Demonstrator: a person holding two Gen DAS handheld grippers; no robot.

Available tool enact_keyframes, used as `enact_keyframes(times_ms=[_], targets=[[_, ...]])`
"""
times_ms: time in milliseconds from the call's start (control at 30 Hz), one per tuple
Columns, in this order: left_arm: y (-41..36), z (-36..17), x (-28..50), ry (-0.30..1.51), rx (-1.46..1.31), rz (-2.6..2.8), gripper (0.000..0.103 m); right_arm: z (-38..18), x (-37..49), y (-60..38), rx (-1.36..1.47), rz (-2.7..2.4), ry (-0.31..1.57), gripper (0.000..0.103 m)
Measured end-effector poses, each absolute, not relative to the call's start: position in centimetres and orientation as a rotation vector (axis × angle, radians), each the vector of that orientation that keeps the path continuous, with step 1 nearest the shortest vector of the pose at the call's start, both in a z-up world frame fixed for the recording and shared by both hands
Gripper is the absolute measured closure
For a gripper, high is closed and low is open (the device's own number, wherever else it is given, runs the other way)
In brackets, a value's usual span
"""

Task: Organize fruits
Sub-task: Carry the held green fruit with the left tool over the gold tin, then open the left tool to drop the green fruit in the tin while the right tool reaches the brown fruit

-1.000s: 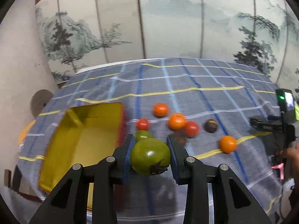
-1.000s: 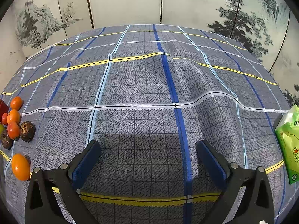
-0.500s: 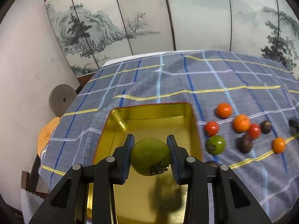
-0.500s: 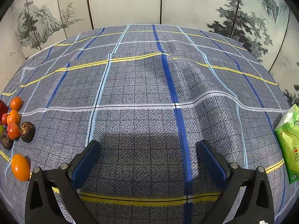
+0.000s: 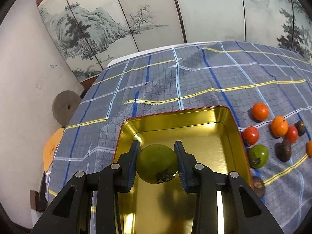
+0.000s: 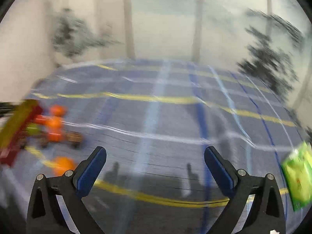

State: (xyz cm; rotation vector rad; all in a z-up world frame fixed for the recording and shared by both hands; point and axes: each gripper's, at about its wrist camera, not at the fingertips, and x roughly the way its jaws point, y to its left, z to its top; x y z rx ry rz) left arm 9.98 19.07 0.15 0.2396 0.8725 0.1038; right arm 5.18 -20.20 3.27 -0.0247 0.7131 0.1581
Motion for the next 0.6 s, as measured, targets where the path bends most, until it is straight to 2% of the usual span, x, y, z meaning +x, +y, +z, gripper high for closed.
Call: enact_keyframes(times_ms=[133,233,600], targets=[[19.9,-0.6,11.5,0.895,0.242,0.109,0.066,5.7,2.2,-15.9,-0.060,0.372,0.608,0.002],[20.5,-1.0,12.5,0.905,0.244,0.118,0.066,5.8,2.2,-13.4,-0.050,0.493,0.677,0.002],[22.1,-2.2,15.2,0.936,0.278,0.145,0.065,5.6,0.1,-5.4,-0.096,0.747,0.728,0.002]])
